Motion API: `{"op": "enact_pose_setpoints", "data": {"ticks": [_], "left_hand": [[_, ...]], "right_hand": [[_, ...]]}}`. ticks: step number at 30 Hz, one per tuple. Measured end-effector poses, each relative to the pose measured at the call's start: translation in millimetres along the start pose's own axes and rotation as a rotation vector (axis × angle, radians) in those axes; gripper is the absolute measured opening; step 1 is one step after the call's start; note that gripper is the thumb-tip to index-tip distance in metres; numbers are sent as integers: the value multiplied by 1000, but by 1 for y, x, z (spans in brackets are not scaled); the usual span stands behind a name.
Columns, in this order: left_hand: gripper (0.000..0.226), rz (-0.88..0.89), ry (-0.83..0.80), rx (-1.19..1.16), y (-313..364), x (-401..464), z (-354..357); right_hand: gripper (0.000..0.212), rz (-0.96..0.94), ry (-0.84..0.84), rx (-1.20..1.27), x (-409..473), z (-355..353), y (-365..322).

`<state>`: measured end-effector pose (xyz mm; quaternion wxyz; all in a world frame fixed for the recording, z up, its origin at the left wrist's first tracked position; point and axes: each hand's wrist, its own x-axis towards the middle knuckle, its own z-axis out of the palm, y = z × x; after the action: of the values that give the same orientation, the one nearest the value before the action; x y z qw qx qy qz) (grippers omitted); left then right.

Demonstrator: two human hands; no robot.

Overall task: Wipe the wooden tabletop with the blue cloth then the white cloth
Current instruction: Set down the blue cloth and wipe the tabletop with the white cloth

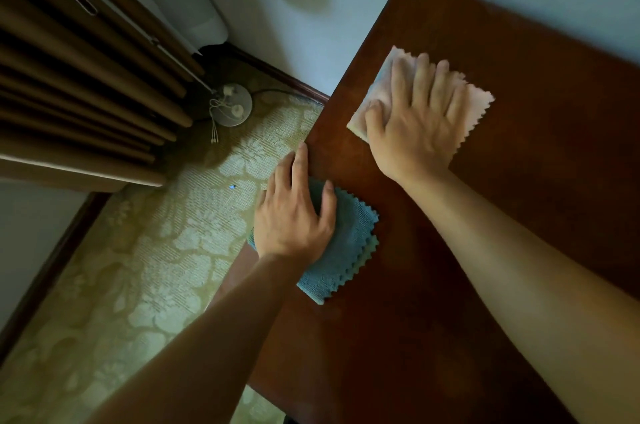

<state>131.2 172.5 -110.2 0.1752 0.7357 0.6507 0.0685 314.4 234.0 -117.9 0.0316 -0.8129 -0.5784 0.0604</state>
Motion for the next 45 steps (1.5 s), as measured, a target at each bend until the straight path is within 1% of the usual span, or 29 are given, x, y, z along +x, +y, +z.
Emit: {"op": "enact_pose_setpoints", "data": {"ticks": [7, 11, 13, 15, 18, 22, 25, 27, 30, 33, 36, 41, 45], "left_hand": [[71, -6, -2, 1, 0, 0, 1], [70, -11, 11, 1, 0, 0, 1], [69, -12, 18, -2, 1, 0, 1], [68, -12, 14, -2, 1, -1, 0], [69, -12, 8, -5, 0, 0, 1], [68, -7, 26, 7, 1, -1, 1], [69, -13, 19, 3, 2, 0, 1], [70, -11, 15, -7, 1, 0, 0], [68, -10, 27, -36, 1, -2, 0], [69, -21, 29, -29, 3, -1, 0], [70, -27, 10, -6, 3, 0, -1], [67, -31, 12, -1, 4, -1, -1], [67, -18, 17, 17, 2, 0, 0]], "right_hand": [[75, -128, -28, -36, -52, 6, -22], [76, -176, -14, -16, -38, 5, -15], [76, -135, 4, 27, -7, 0, -3], [77, -47, 3, 49, 25, -4, 9], [78, -11, 16, 19, 41, -2, 13], [76, -8, 4, 48, 18, -1, -1], [74, -77, -13, 67, -23, 2, -21], [74, -136, -29, 32, -50, 6, -33], [75, -161, -58, 7, -61, 8, -37], [76, -194, -65, -16, -47, 7, -33], [76, -201, -36, -3, -18, 6, -31], [74, -110, 8, 25, 42, 2, -29], [72, -58, 0, 36, 52, 2, -29]]}}
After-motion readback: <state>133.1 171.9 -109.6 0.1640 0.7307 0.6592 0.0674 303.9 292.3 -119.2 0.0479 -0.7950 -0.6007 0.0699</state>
